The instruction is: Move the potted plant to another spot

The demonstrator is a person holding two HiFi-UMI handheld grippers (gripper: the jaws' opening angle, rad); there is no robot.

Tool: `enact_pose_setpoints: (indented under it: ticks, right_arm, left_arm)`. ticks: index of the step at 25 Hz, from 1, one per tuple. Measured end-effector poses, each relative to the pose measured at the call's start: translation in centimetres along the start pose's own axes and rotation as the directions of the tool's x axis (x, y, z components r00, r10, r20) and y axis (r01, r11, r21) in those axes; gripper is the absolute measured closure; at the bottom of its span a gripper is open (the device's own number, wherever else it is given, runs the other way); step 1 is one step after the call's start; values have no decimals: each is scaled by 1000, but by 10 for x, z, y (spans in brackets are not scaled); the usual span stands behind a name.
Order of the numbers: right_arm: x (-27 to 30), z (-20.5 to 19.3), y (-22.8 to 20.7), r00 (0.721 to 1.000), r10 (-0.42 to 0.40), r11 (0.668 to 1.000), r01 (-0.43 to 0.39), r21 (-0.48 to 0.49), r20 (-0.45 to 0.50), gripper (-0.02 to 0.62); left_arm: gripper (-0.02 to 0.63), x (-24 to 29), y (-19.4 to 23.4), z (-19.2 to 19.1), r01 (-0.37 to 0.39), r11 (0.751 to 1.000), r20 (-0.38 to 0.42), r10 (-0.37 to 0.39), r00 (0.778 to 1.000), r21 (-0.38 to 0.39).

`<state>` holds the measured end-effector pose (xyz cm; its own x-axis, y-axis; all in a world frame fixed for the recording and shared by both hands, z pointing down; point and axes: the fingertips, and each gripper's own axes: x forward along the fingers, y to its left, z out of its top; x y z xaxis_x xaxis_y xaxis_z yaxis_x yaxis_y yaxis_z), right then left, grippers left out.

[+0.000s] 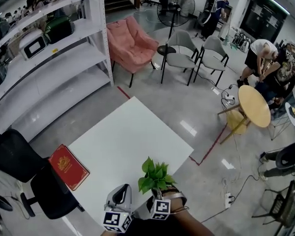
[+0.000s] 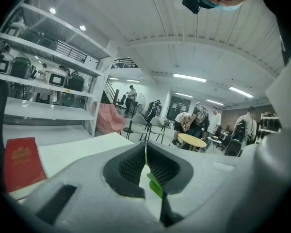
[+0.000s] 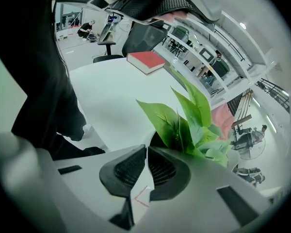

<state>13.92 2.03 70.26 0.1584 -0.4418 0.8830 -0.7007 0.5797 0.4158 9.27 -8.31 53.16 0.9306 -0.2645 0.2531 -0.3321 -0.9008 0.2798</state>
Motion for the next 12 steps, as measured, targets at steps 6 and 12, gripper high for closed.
enact_pose_setpoints:
  ticks: [6,12]
  right_arm:
    - [9,-28,-25,1000,-21,1000,21,21,-18,569]
    - [18,-46,-53,999,-20,1000,21,21,-27,569]
  left_arm:
    - [581,33,-10,0,20,1000,-14,-20,1000,11]
    - [581,61,-15,4,31,999,-20,-30,999,17]
